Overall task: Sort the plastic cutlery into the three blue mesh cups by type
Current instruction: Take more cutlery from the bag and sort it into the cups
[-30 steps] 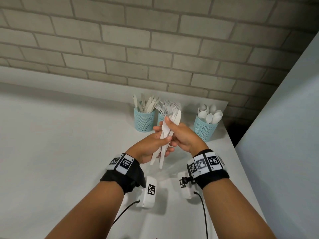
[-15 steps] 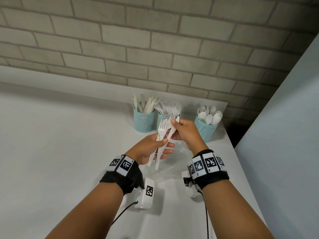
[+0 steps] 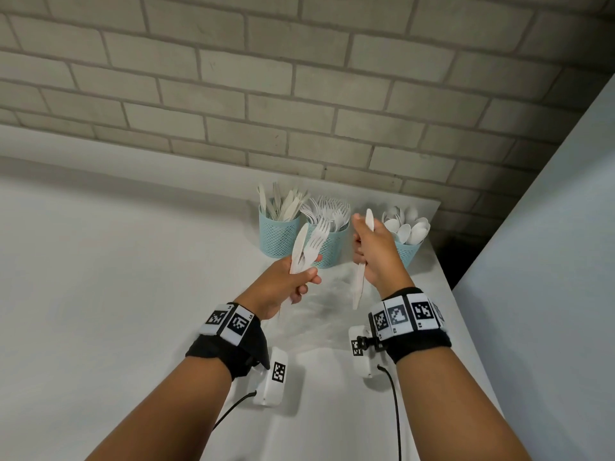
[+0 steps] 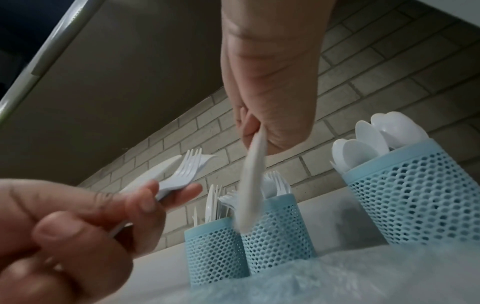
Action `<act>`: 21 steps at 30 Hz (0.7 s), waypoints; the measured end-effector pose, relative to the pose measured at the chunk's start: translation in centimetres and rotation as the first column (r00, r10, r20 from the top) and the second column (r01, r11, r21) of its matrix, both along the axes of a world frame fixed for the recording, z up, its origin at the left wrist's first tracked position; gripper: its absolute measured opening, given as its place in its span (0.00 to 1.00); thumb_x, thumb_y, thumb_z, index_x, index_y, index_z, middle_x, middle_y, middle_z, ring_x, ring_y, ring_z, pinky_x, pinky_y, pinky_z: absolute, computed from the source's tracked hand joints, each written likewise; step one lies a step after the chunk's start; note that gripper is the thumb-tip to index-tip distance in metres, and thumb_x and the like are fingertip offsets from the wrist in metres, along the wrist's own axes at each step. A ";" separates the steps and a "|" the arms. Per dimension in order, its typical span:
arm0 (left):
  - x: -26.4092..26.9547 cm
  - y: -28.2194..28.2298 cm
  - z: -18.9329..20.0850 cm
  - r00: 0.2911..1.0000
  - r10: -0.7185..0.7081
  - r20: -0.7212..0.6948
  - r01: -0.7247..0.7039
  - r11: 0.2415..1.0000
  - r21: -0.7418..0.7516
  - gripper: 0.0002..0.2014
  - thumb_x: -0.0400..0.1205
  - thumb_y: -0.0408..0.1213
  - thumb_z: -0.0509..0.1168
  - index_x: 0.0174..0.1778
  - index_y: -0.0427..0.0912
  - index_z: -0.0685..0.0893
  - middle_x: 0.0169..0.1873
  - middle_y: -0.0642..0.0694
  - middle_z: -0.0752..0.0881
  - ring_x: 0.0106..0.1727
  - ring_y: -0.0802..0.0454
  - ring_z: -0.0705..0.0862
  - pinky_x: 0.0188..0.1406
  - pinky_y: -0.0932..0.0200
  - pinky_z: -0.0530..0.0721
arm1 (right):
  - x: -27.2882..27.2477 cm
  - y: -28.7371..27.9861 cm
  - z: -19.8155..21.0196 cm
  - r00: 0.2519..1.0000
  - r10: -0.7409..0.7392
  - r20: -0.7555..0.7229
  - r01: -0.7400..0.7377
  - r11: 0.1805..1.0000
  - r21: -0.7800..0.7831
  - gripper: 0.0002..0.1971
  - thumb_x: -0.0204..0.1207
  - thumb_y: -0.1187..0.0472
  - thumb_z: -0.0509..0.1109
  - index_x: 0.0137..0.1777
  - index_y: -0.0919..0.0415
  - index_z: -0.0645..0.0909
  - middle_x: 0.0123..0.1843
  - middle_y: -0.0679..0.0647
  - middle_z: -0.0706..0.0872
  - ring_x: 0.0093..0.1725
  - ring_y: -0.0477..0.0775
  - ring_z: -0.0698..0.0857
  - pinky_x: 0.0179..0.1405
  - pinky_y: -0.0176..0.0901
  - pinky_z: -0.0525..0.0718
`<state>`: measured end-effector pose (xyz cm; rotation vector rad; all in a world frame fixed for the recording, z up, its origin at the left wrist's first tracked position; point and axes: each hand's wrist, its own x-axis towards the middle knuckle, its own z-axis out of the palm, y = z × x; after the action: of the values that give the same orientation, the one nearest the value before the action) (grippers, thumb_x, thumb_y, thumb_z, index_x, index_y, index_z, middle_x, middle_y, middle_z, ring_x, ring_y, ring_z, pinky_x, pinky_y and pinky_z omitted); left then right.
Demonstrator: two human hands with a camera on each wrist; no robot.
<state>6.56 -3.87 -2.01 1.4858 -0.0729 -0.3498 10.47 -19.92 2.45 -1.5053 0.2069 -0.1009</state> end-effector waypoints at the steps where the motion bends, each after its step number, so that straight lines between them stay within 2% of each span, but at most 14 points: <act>1: -0.1 0.0 0.0 1.000 -0.020 0.009 0.020 1.000 0.018 0.16 0.85 0.36 0.60 0.69 0.45 0.72 0.34 0.50 0.81 0.24 0.61 0.69 0.23 0.70 0.67 | -0.1 0.1 0.1 1.000 0.018 -0.002 -0.018 0.999 -0.029 0.06 0.81 0.55 0.65 0.42 0.52 0.77 0.28 0.45 0.71 0.24 0.43 0.66 0.13 0.28 0.63; 3: -0.3 0.2 0.2 0.998 -0.062 0.003 0.062 0.997 0.046 0.16 0.86 0.44 0.57 0.70 0.52 0.68 0.33 0.51 0.77 0.26 0.60 0.64 0.24 0.70 0.64 | -0.5 0.2 0.4 0.999 0.048 0.008 -0.047 0.997 -0.058 0.04 0.79 0.54 0.68 0.43 0.50 0.80 0.23 0.40 0.73 0.26 0.42 0.67 0.16 0.28 0.64; 6: -0.4 0.2 0.3 0.993 -0.106 -0.044 0.108 0.993 0.040 0.16 0.87 0.52 0.49 0.70 0.58 0.65 0.32 0.51 0.72 0.25 0.59 0.61 0.22 0.70 0.60 | -0.9 0.3 0.7 0.992 0.110 0.057 -0.100 0.984 -0.148 0.04 0.78 0.52 0.69 0.49 0.48 0.84 0.19 0.35 0.76 0.27 0.39 0.70 0.26 0.32 0.66; 7: -0.3 0.2 0.3 0.992 -0.109 -0.059 0.111 0.993 0.035 0.17 0.87 0.53 0.48 0.71 0.58 0.65 0.31 0.50 0.72 0.24 0.60 0.61 0.22 0.70 0.60 | -1.0 0.3 0.8 0.986 0.146 0.077 -0.128 0.972 -0.198 0.07 0.77 0.52 0.70 0.53 0.50 0.84 0.21 0.33 0.78 0.26 0.37 0.73 0.29 0.31 0.67; 9: -0.3 0.2 0.3 0.991 -0.109 -0.074 0.112 0.993 0.047 0.17 0.87 0.53 0.48 0.71 0.57 0.65 0.31 0.50 0.72 0.23 0.61 0.61 0.21 0.71 0.59 | -1.1 0.4 0.9 0.969 0.225 0.106 -0.186 0.939 -0.290 0.11 0.76 0.54 0.71 0.56 0.53 0.86 0.33 0.35 0.84 0.29 0.31 0.79 0.32 0.29 0.70; 11: -0.3 0.2 0.3 0.990 -0.116 -0.076 0.122 0.990 0.073 0.17 0.86 0.54 0.48 0.70 0.56 0.66 0.31 0.50 0.71 0.22 0.61 0.61 0.20 0.72 0.60 | -1.1 0.6 0.9 0.946 0.311 0.089 -0.255 0.888 -0.384 0.12 0.73 0.55 0.74 0.55 0.55 0.87 0.46 0.40 0.87 0.41 0.32 0.82 0.39 0.28 0.74; 12: -0.3 0.1 0.4 0.990 -0.123 -0.074 0.130 0.988 0.085 0.17 0.86 0.54 0.48 0.69 0.56 0.67 0.31 0.50 0.71 0.22 0.61 0.62 0.20 0.72 0.61 | -1.0 0.7 0.8 0.935 0.348 0.077 -0.282 0.854 -0.437 0.13 0.72 0.56 0.76 0.55 0.57 0.87 0.49 0.43 0.87 0.45 0.35 0.83 0.42 0.27 0.76; 13: -0.3 -0.1 0.5 0.989 -0.129 -0.072 0.136 0.986 0.096 0.17 0.86 0.55 0.49 0.67 0.55 0.69 0.30 0.51 0.71 0.22 0.61 0.62 0.20 0.72 0.60 | -0.9 0.8 0.6 0.927 0.369 0.069 -0.289 0.819 -0.497 0.13 0.71 0.57 0.77 0.54 0.60 0.87 0.49 0.45 0.87 0.45 0.38 0.84 0.42 0.26 0.77; 16: -0.4 -0.2 0.6 0.989 -0.130 -0.069 0.137 0.984 0.113 0.14 0.85 0.55 0.51 0.61 0.55 0.72 0.29 0.51 0.69 0.22 0.61 0.62 0.22 0.70 0.59 | -0.6 1.1 0.4 0.917 0.395 0.056 -0.280 0.738 -0.614 0.09 0.68 0.59 0.79 0.45 0.63 0.87 0.37 0.48 0.86 0.37 0.43 0.82 0.34 0.29 0.76; 18: -0.4 -0.1 0.7 0.990 -0.126 -0.061 0.133 0.984 0.117 0.14 0.85 0.55 0.52 0.61 0.54 0.73 0.29 0.52 0.68 0.22 0.61 0.61 0.22 0.70 0.59 | -0.5 1.1 0.8 0.918 0.395 0.044 -0.297 0.756 -0.584 0.08 0.72 0.60 0.76 0.46 0.64 0.85 0.35 0.47 0.83 0.34 0.43 0.80 0.33 0.31 0.75; 21: -0.4 0.2 0.5 0.994 -0.100 -0.046 0.105 0.989 0.101 0.18 0.85 0.55 0.51 0.63 0.50 0.76 0.29 0.51 0.66 0.23 0.60 0.60 0.22 0.69 0.59 | -0.1 0.7 1.5 0.965 0.256 0.059 -0.207 0.880 -0.427 0.05 0.81 0.59 0.66 0.45 0.59 0.78 0.35 0.47 0.77 0.33 0.43 0.74 0.32 0.34 0.69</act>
<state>6.14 -3.69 -1.52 1.5799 -0.1005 -0.4726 10.37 -19.26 3.96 -1.9359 -0.0980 -0.0391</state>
